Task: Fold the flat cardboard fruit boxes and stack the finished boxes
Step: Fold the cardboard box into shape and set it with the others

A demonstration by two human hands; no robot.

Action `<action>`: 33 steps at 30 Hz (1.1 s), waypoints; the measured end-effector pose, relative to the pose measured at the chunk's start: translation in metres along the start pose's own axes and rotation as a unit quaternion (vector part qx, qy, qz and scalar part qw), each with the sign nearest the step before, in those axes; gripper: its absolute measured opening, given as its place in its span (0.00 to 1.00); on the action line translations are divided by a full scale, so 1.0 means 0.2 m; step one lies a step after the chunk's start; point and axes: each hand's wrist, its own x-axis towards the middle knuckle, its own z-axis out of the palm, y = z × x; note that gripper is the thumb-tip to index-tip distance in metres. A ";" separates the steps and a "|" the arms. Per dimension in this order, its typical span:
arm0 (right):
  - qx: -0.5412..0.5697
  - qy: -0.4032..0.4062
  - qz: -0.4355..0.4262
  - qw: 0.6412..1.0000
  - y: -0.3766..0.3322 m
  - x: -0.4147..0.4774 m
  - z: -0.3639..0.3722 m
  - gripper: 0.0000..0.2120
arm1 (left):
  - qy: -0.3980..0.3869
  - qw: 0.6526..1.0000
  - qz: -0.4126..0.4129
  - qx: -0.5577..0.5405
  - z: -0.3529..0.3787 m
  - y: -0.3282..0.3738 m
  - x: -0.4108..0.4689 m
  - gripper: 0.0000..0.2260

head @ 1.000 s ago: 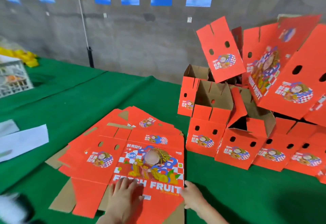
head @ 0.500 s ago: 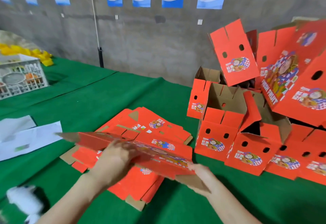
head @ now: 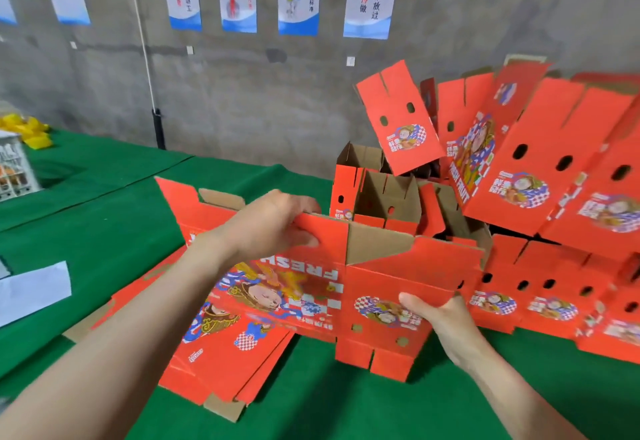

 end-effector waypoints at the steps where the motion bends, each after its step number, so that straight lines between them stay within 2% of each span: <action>1: 0.029 0.015 -0.011 0.999 -0.01 -0.02 -0.05 0.18 | 0.045 0.999 -0.001 -0.014 0.03 0.03 0.02 0.12; 3: 0.070 0.026 -0.018 0.997 -0.04 -0.06 -0.14 0.23 | 0.134 0.990 0.001 -0.042 0.08 0.07 0.05 0.19; 5: 0.087 0.044 -0.017 0.995 -0.04 -0.10 -0.25 0.25 | 0.179 0.983 0.028 -0.033 0.16 0.12 0.07 0.20; 9: 0.083 0.086 -0.021 0.993 -0.03 -0.16 -0.49 0.20 | 0.247 0.966 0.073 0.032 0.35 0.20 0.06 0.19; 11: 0.082 0.110 -0.029 0.990 -0.02 -0.20 -0.63 0.18 | 0.305 0.951 0.038 0.043 0.42 0.21 0.07 0.23; 13: 0.072 0.131 -0.034 0.988 -0.01 -0.23 -0.78 0.20 | 0.338 0.940 -0.048 0.015 0.47 0.20 0.10 0.30; 15: 0.059 0.150 -0.026 0.987 0.01 -0.27 -0.92 0.21 | 0.324 0.932 -0.153 -0.057 0.53 0.20 0.14 0.38; 17: 0.057 0.171 -0.015 0.983 0.03 -0.29 -1.05 0.23 | 0.288 0.914 -0.231 -0.172 0.59 0.20 0.18 0.39; 18: 0.059 0.177 -0.015 0.982 0.04 -0.30 -1.11 0.23 | 0.258 0.897 -0.252 -0.257 0.61 0.21 0.20 0.33; 20: 0.069 0.177 -0.019 0.982 0.05 -0.32 -1.21 0.21 | 0.190 0.839 -0.252 -0.443 0.64 0.25 0.23 0.15; 21: 0.074 0.178 -0.020 0.981 0.06 -0.33 -1.25 0.20 | 0.169 0.814 -0.238 -0.503 0.67 0.26 0.24 0.09; 22: 0.080 0.183 -0.022 0.980 0.06 -0.34 -1.28 0.20 | 0.158 0.799 -0.224 -0.535 0.69 0.27 0.24 0.08; 25: 0.043 0.200 -0.036 0.978 0.07 -0.38 -1.35 0.20 | 0.135 0.776 -0.194 -0.585 0.75 0.35 0.24 0.11; 27: -0.009 0.236 -0.060 0.970 0.07 -0.40 -1.37 0.24 | 0.129 0.761 -0.197 -0.605 0.80 0.39 0.23 0.13; 29: -0.083 0.338 -0.119 0.930 0.03 -0.42 -1.38 0.27 | 0.128 0.756 -0.208 -0.607 0.85 0.44 0.23 0.13; 30: -0.127 0.382 -0.169 0.900 0.01 -0.43 -1.38 0.24 | 0.129 0.754 -0.212 -0.608 0.86 0.45 0.23 0.12; 31: -0.168 0.394 -0.223 0.875 -0.02 -0.44 -1.36 0.21 | 0.129 0.753 -0.213 -0.609 0.87 0.47 0.23 0.11; 33: -0.248 0.333 -0.295 0.861 -0.07 -0.46 -1.30 0.16 | 0.126 0.761 -0.208 -0.601 0.87 0.51 0.23 0.11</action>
